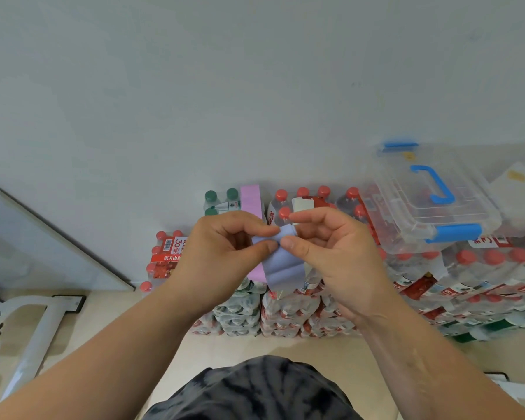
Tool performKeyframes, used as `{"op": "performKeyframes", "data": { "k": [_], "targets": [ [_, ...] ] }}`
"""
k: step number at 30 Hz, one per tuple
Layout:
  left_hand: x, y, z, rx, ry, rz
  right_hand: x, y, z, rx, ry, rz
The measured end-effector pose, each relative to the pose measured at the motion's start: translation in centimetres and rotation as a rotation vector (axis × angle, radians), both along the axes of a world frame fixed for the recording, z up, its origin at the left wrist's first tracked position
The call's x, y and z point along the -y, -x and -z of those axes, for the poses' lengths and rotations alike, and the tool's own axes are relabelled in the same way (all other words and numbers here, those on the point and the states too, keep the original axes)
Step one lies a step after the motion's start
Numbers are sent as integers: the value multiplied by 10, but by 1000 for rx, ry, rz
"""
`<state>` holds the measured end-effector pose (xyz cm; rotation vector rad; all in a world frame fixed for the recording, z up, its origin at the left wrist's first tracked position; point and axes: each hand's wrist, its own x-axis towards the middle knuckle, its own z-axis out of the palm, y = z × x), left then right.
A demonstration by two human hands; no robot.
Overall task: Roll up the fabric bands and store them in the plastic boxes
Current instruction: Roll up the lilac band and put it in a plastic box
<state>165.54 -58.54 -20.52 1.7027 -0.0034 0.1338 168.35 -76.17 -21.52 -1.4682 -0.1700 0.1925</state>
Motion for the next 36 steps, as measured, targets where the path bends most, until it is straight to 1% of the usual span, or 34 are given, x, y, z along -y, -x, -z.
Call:
{"op": "performKeyframes", "data": {
  "k": [5, 9, 13, 21, 25, 30, 32, 36],
  "targets": [
    [9, 2, -3, 2, 43, -20, 0, -3, -2, 80, 53, 65],
    [11, 3, -4, -27, 121, -28, -3, -3, -3, 60, -21, 163],
    [16, 6, -6, -79, 184, -48, -3, 0, -1, 57, -37, 220],
    [17, 1, -7, -51, 99, -67, -7, 0, -2, 62, -44, 191],
    [15, -5, -13, -3, 46, -93, -5, 0, -4, 60, -92, 159],
    [17, -7, -15, 23, -25, -73, -5, -1, -3, 89, -11, 226],
    [19, -6, -16, 10, 0, -67, -3, -3, -3, 98, -14, 234],
    [17, -8, -17, -12, 117, -42, -3, -2, -3, 105, -75, 228]
  ]
}}
